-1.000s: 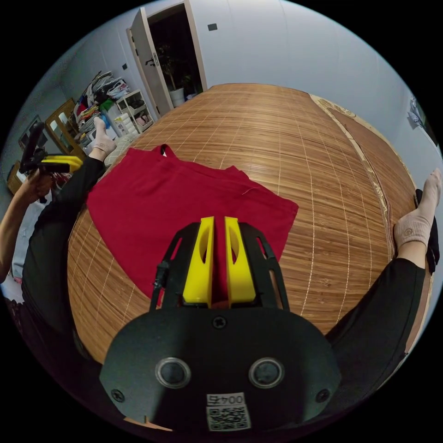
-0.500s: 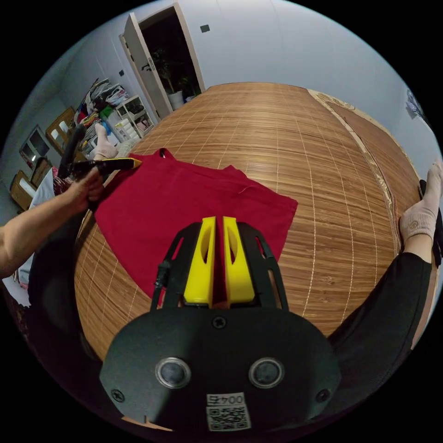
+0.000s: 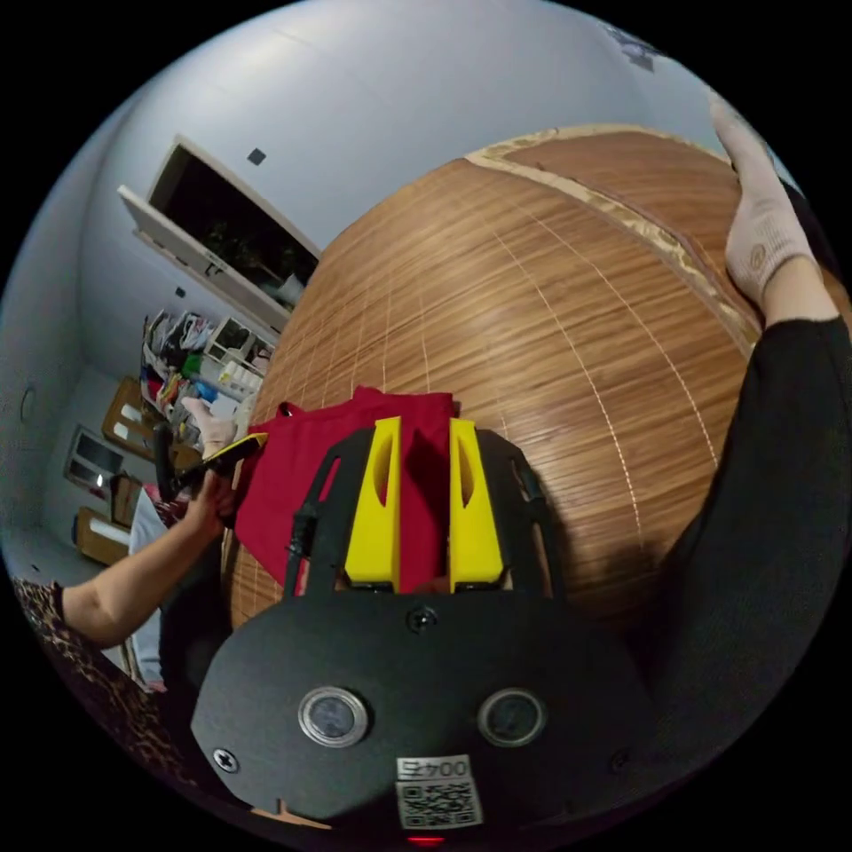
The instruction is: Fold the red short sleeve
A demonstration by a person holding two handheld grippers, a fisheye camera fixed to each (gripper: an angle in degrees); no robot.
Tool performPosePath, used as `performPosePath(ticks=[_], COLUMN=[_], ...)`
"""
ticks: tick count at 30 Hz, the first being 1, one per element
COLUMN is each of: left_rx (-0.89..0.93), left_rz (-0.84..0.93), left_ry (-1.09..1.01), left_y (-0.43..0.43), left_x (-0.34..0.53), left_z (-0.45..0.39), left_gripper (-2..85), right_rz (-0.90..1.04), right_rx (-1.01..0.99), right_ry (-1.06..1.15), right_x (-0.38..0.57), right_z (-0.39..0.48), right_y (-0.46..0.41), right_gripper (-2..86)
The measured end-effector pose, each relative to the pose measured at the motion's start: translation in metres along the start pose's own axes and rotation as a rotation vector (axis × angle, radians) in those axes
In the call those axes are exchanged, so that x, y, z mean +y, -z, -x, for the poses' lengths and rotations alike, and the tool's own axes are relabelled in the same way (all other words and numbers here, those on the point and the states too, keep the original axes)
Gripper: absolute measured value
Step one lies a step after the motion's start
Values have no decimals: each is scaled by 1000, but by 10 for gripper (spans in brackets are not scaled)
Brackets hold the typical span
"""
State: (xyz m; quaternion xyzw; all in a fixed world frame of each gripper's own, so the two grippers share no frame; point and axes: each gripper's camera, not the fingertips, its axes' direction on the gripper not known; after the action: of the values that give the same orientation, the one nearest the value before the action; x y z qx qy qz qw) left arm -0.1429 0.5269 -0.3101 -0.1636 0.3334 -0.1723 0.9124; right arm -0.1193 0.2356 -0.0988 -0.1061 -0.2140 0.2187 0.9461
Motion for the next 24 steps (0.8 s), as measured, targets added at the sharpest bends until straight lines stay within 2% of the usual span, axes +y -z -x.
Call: performPosePath(ticks=[5, 6, 8, 10, 12, 18, 20, 22, 24], left_rx=[-2, -3, -7, -19, -29, -71, -82, -86, -82], left_rz=[0, 0, -1, -2, 0, 0, -1, -2, -2], left_ry=[-1, -1, -3, -8, -15, -35, -43, -46, -44], left_y=[-7, -9, -12, -16, -20, -32, -35, -40, -43], left_x=[0, 0, 1, 1, 2, 5, 7, 9, 11], left_z=[0, 0, -1, -4, -7, -19, -23, -28, -30], left_gripper=[14, 14, 14, 15, 15, 16, 17, 18, 19], right_rz=[24, 51, 69, 47, 45, 85, 151, 309, 361], right_rx=[-32, -34, 6, 166, 225, 53, 34, 55, 19], right_ry=[-23, -11, 14, 56, 52, -81, -66, -43, -57], right_x=[-9, -11, -14, -18, -22, -31, -33, -27, -18], right_z=[-8, -7, -3, 4, 2, -15, -13, -8, -6], right_y=[5, 4, 5, 13, 18, 45, 59, 71, 78], right_gripper=[68, 40, 16, 5, 6, 73, 88, 92, 90])
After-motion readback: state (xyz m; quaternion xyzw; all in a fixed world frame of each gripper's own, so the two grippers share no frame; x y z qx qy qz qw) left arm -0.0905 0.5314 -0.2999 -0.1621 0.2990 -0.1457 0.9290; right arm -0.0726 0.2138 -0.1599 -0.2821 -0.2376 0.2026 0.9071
